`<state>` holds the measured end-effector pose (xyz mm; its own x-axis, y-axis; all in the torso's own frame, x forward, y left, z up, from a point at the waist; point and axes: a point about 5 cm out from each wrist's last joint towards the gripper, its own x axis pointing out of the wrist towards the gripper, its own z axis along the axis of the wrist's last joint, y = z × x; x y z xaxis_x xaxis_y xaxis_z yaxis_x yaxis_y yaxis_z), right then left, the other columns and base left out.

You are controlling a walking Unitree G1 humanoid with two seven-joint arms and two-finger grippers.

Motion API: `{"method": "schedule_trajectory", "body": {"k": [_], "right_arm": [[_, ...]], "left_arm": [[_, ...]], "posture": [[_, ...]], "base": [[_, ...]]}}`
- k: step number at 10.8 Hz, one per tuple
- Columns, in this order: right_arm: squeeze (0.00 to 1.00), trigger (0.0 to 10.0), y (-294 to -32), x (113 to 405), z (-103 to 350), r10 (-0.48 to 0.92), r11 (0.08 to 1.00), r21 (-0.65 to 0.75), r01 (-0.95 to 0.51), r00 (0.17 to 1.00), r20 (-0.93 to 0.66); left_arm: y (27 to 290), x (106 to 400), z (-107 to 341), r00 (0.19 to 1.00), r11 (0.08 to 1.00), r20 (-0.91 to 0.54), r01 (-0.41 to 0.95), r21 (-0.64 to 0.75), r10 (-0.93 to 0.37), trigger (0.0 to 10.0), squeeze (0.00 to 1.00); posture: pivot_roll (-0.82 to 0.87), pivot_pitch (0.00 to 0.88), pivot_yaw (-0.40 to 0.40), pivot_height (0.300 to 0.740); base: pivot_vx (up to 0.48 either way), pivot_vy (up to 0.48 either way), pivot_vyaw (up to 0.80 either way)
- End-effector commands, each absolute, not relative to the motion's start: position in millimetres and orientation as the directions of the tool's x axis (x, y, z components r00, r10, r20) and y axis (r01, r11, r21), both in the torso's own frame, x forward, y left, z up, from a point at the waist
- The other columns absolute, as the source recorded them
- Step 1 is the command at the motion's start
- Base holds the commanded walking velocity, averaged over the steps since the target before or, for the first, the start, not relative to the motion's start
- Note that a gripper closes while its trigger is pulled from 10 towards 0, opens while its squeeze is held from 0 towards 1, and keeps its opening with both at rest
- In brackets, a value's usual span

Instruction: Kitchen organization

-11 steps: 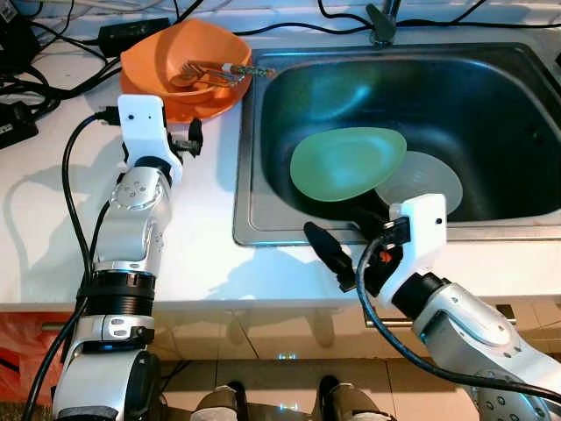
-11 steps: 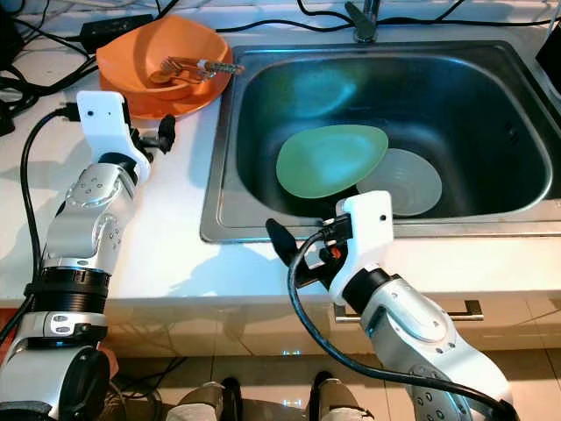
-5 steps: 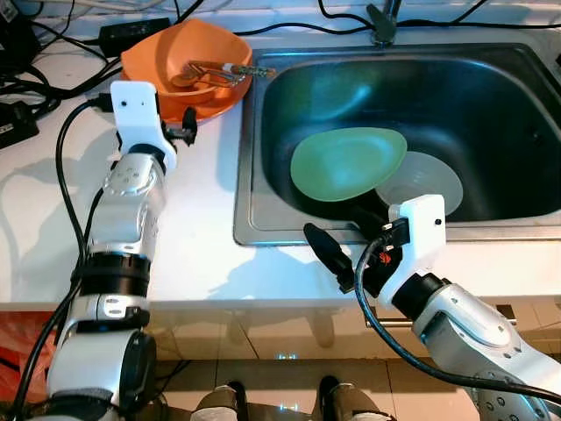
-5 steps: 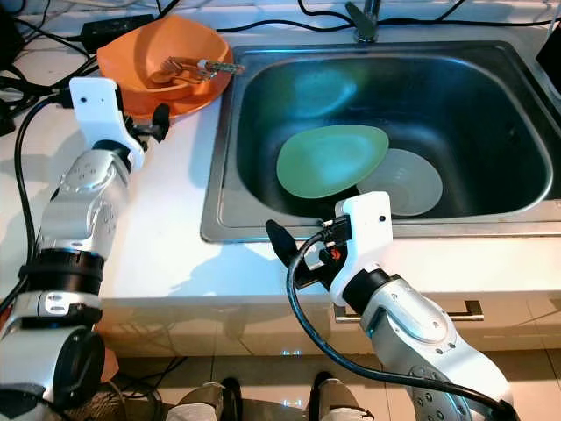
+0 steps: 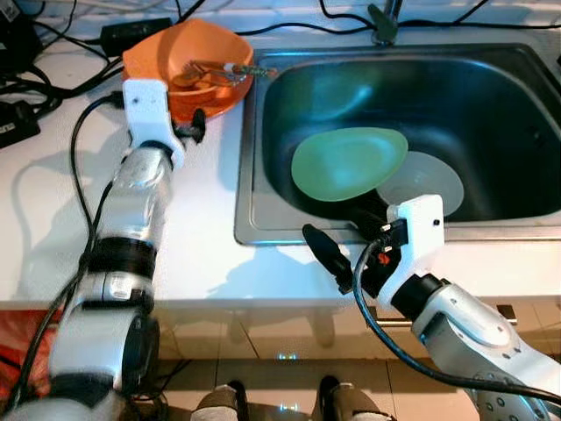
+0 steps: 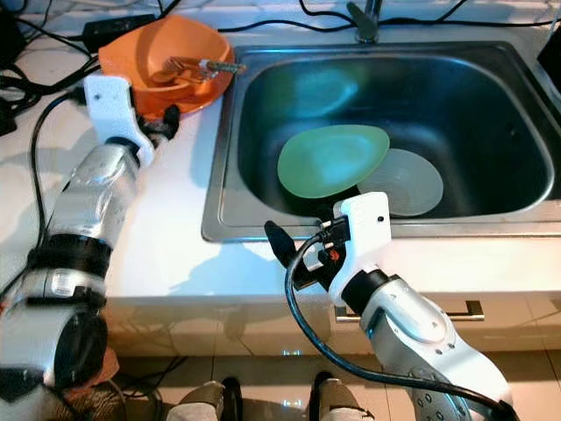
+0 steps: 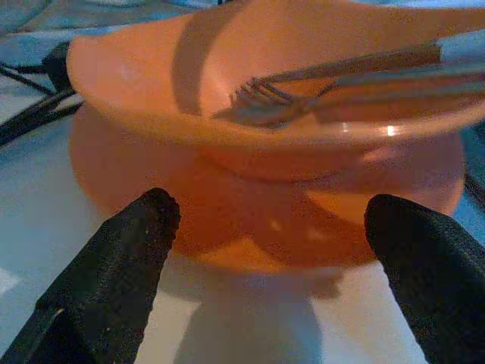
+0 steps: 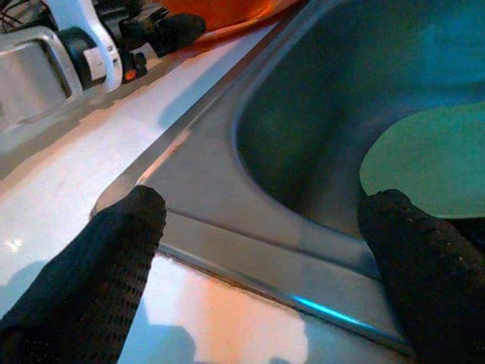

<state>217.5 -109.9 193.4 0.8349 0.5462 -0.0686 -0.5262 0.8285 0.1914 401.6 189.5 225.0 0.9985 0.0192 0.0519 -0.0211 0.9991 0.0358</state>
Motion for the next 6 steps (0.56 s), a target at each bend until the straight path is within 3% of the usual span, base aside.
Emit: {"method": "schedule_trajectory", "body": {"k": [1,6], "right_arm": [[0.0,10.0,-109.1,213.8,192.7,0.547,0.829,0.189,-0.527,0.834,-0.074],[0.02,10.0,-108.8,212.1,192.3,0.548,0.829,0.188,-0.527,0.833,-0.081]], "left_arm": [[192.6,404.0,227.2,0.998,0.998,0.058,-0.029,0.049,0.026,10.0,0.0],[195.2,412.7,227.1,0.999,0.998,0.019,-0.029,0.049,0.028,10.0,0.0]], "posture": [[-0.12,0.212,0.063,0.74],[-0.13,0.221,0.06,0.74]], "base": [[0.0,0.0,0.0],[0.0,0.0,0.0]]}}
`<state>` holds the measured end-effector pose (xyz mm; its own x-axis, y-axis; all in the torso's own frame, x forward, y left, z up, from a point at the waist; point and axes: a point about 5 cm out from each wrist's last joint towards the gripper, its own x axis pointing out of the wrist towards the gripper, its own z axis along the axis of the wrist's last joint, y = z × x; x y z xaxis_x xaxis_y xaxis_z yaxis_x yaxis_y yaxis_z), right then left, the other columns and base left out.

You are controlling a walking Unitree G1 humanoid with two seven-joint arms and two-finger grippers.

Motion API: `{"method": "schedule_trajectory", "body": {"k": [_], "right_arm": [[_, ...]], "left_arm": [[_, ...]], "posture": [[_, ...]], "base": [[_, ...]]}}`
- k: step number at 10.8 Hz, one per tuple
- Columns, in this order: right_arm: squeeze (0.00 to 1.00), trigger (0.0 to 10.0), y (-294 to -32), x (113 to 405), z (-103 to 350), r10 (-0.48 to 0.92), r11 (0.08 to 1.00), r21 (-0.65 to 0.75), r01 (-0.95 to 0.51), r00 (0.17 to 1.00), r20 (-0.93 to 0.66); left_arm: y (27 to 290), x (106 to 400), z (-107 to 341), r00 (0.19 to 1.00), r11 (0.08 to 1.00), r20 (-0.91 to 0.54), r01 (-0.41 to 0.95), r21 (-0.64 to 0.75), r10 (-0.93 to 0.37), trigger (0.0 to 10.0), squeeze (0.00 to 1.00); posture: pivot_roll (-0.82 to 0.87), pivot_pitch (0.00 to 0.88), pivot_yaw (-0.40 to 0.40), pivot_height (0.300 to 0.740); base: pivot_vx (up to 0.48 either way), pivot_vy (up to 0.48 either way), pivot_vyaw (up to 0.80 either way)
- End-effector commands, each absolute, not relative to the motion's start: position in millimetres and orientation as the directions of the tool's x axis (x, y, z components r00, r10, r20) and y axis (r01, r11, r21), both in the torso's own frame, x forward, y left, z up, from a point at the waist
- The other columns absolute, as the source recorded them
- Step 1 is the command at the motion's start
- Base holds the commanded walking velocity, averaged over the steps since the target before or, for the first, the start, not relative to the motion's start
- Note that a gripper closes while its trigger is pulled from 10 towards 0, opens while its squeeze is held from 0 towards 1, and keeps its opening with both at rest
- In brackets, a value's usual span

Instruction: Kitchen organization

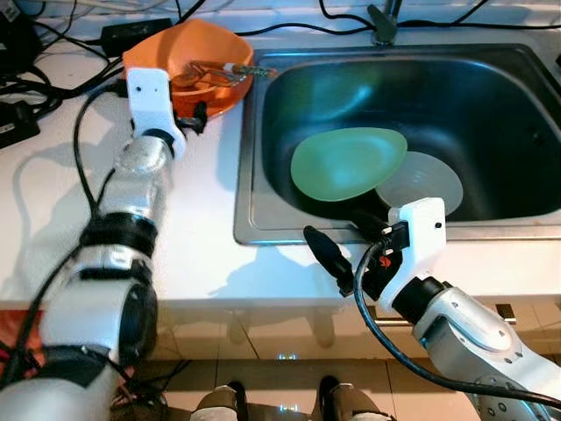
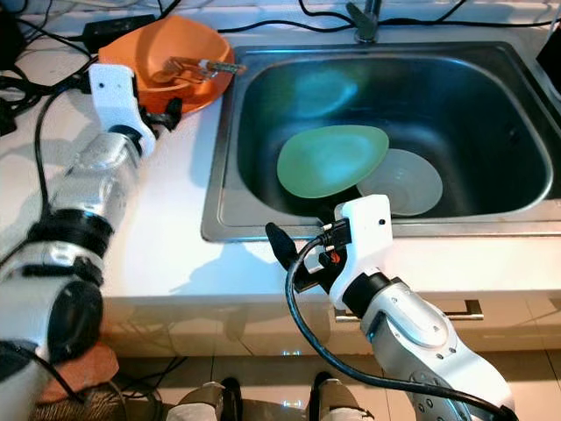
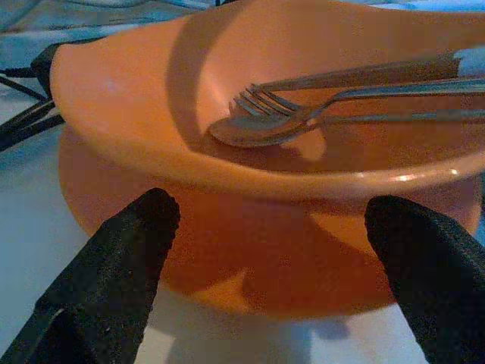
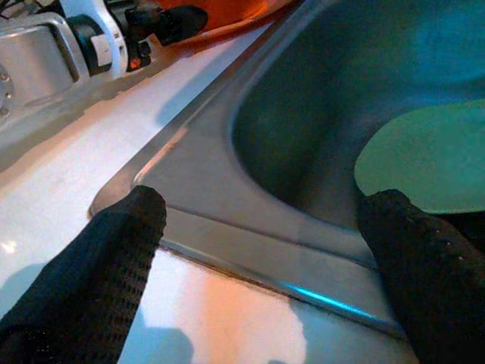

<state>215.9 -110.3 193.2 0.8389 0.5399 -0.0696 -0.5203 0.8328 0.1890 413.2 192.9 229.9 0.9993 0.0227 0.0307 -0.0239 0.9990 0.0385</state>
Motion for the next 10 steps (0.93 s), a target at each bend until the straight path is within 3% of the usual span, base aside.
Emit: {"method": "schedule_trajectory", "body": {"k": [1,5,10], "right_arm": [[0.02,10.0,-109,212,192,0.547,0.829,0.187,-0.527,0.833,-0.082],[0.02,10.0,-108,209,192,0.547,0.83,0.184,-0.527,0.833,-0.083],[0.03,10.0,-107,208,191,0.548,0.83,0.182,-0.527,0.832,-0.089]], "left_arm": [[197,415,229,1.0,0.998,0.008,-0.031,0.054,0.03,10.0,0.0],[196,421,237,0.998,0.997,-0.06,0.003,0.073,0.001,10.0,0.0],[203,419,226,0.974,0.999,-0.226,-0.007,-0.034,-0.001,10.0,0.0]], "posture": [[-0.13,0.221,0.062,0.74],[-0.13,0.223,0.068,0.74],[-0.12,0.236,0.077,0.74]], "base": [[0.0,0.0,0.0],[0.0,0.0,0.0],[0.0,0.0,0.0]]}}
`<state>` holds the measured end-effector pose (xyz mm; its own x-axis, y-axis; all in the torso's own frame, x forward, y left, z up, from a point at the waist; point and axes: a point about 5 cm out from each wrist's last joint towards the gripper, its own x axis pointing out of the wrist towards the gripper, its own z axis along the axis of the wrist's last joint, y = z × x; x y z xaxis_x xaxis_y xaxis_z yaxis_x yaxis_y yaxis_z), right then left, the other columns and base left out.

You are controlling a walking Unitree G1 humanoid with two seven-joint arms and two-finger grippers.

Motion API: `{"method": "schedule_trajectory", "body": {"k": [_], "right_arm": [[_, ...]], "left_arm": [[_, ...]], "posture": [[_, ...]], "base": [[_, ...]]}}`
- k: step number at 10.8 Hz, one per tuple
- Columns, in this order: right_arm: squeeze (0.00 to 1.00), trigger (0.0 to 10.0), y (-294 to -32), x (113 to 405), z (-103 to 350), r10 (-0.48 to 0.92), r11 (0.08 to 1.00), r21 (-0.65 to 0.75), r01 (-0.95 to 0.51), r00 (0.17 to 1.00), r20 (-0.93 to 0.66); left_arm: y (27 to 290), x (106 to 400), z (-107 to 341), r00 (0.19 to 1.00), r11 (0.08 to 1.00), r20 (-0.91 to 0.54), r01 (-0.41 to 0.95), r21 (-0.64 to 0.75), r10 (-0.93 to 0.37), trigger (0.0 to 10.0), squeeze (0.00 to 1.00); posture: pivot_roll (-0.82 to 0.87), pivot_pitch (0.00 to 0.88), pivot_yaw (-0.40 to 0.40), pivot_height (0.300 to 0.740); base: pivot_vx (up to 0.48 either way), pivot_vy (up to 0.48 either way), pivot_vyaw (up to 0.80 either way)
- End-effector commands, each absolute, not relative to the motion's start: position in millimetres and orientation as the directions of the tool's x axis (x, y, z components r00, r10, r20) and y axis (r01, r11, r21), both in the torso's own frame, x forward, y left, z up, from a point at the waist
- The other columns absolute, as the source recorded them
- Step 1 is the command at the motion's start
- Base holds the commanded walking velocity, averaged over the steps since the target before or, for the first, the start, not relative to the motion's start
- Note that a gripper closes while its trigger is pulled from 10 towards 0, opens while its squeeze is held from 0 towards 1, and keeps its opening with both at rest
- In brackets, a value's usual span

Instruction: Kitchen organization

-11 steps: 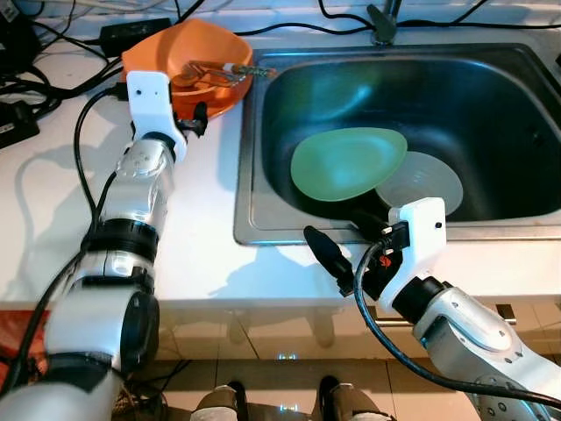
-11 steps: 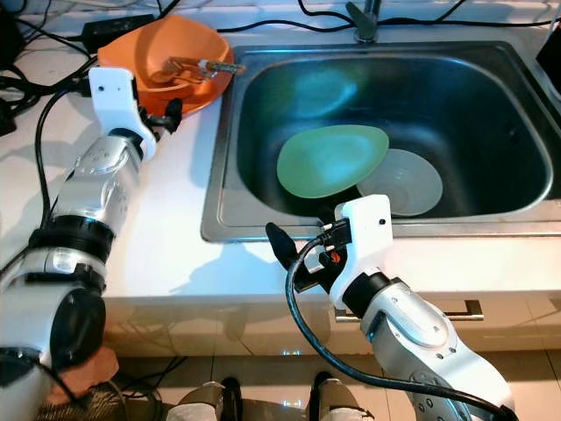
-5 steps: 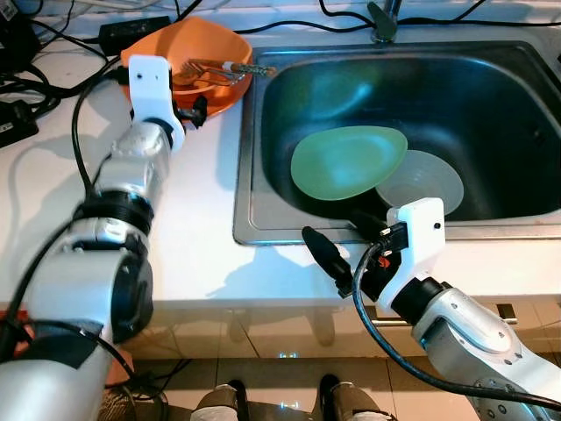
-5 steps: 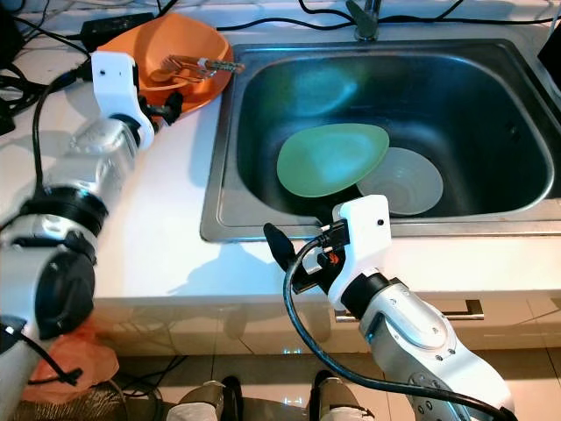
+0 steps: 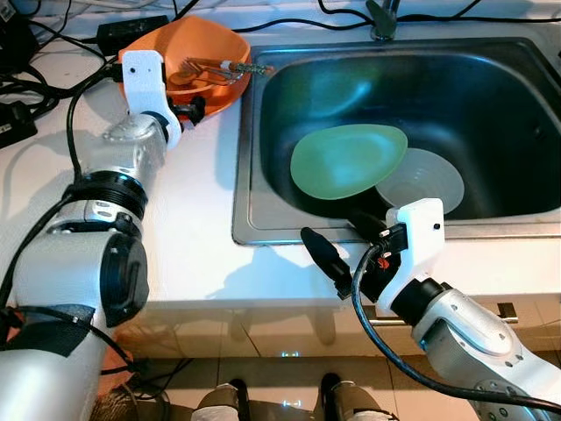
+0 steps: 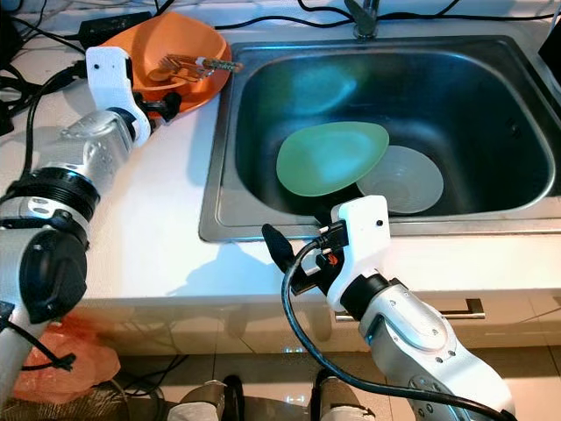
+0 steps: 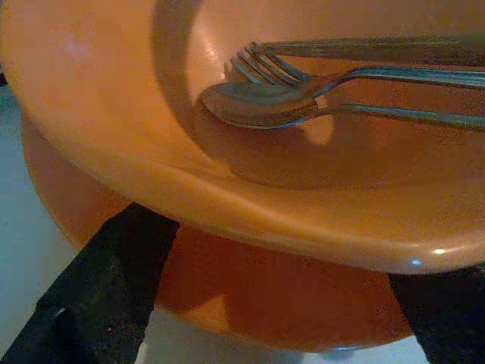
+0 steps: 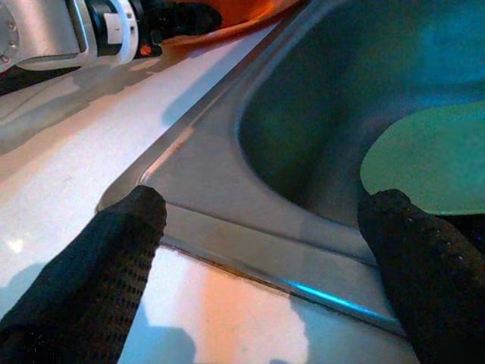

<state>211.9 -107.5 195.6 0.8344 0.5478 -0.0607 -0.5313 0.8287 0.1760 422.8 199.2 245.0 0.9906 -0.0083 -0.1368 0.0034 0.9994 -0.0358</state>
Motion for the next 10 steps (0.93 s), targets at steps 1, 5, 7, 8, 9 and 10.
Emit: {"method": "schedule_trajectory", "body": {"k": [1,5,7,8,9,10], "right_arm": [[0.03,10.0,-107,208,191,0.548,0.83,0.183,-0.527,0.832,-0.09],[0.03,10.0,-106,209,191,0.547,0.83,0.184,-0.526,0.833,-0.085],[0.03,10.0,-106,209,191,0.547,0.83,0.185,-0.526,0.833,-0.084],[0.02,10.0,-106,209,191,0.547,0.83,0.185,-0.526,0.833,-0.084],[0.03,10.0,-106,210,191,0.547,0.83,0.185,-0.527,0.833,-0.081],[0.03,10.0,-106,211,191,0.547,0.83,0.186,-0.527,0.833,-0.08]], "left_arm": [[205,418,222,0.967,0.999,-0.256,-0.002,-0.05,-0.011,10.0,0.0],[209,416,217,0.948,0.999,-0.317,0.039,-0.016,-0.042,10.0,0.0],[213,415,218,0.947,0.999,-0.32,0.033,-0.014,-0.035,10.0,0.0],[214,415,219,0.946,0.999,-0.321,0.032,-0.017,-0.036,10.0,0.0],[217,414,222,0.946,0.999,-0.322,0.032,-0.027,-0.039,10.0,0.0],[217,414,223,0.945,0.999,-0.323,0.041,-0.036,-0.05,10.0,0.0]], "posture": [[-0.12,0.238,0.08,0.74],[-0.11,0.238,0.082,0.74],[-0.11,0.238,0.082,0.74],[-0.1,0.235,0.082,0.74],[-0.1,0.231,0.082,0.74],[-0.1,0.229,0.083,0.74]], "base": [[0.0,0.0,0.0],[0.0,0.0,0.0],[0.0,0.0,0.0],[0.0,0.0,0.0],[0.0,0.0,0.0],[0.0,0.0,0.0]]}}
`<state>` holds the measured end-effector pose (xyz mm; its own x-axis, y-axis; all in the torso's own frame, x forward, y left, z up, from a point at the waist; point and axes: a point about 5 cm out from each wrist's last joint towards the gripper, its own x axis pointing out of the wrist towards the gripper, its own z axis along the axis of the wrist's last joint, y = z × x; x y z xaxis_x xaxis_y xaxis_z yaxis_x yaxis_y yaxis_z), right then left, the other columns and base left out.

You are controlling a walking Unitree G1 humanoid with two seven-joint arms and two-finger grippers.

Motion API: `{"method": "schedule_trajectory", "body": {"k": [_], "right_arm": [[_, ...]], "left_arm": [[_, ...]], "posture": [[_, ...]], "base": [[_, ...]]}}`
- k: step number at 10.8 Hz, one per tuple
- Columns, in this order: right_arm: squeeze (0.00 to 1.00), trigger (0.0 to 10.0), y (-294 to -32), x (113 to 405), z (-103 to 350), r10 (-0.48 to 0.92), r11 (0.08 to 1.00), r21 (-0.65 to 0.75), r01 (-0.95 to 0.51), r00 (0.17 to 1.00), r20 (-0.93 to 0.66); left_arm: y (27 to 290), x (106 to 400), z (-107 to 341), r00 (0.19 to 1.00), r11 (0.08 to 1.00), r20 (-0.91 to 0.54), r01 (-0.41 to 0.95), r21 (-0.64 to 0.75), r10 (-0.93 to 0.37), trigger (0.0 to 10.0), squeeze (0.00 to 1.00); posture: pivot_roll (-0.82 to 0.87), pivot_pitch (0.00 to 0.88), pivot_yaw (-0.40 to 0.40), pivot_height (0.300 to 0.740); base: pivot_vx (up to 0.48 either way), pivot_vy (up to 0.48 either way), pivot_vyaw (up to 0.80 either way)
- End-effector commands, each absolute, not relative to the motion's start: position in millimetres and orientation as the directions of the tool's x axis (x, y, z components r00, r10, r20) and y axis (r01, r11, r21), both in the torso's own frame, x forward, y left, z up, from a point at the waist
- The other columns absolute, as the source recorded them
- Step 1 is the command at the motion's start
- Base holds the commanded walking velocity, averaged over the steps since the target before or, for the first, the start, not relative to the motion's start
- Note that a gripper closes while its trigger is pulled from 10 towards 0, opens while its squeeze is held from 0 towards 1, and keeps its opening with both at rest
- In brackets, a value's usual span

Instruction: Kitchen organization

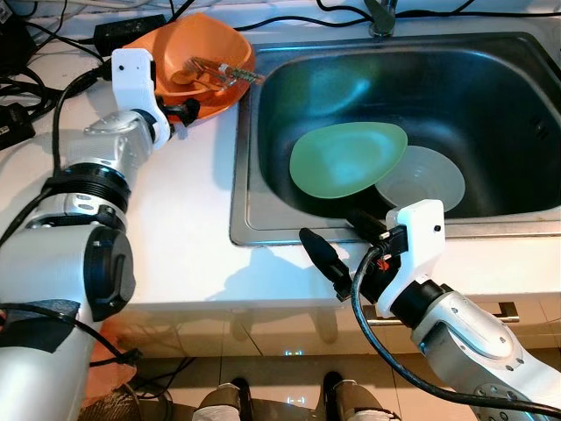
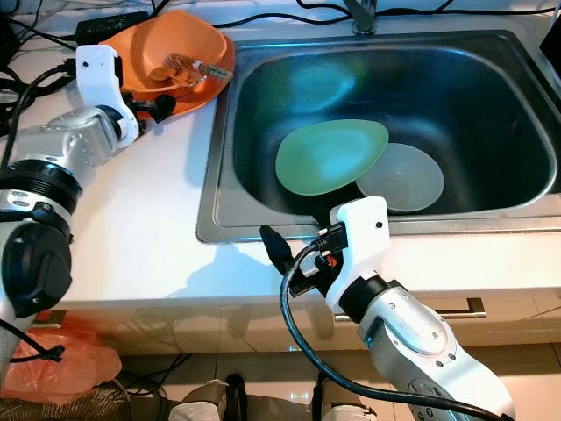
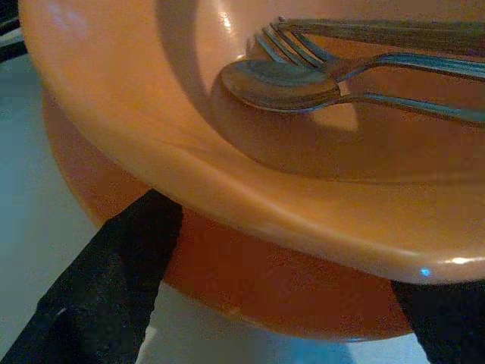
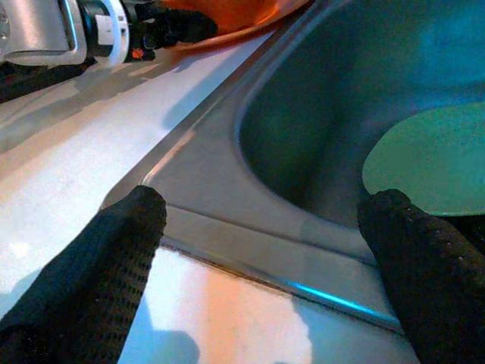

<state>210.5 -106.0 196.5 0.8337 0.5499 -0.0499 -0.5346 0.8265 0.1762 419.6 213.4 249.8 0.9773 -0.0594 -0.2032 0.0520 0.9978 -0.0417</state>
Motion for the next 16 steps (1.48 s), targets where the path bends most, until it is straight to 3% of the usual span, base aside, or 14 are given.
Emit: {"method": "schedule_trajectory", "body": {"k": [1,16], "right_arm": [[0.03,10.0,-105,211,191,0.548,0.829,0.187,-0.527,0.833,-0.079],[0.03,10.0,-98,223,188,0.563,0.815,0.196,-0.545,0.825,-0.052]], "left_arm": [[217,413,221,0.939,0.996,-0.337,0.058,-0.065,-0.076,10.0,0.0],[245,385,200,0.849,0.971,-0.482,0.137,-0.194,-0.216,10.0,0.0]], "posture": [[-0.09,0.226,0.082,0.74],[-0.02,0.192,0.093,0.74]], "base": [[0.0,0.0,0.0],[0.0,0.0,0.0]]}}
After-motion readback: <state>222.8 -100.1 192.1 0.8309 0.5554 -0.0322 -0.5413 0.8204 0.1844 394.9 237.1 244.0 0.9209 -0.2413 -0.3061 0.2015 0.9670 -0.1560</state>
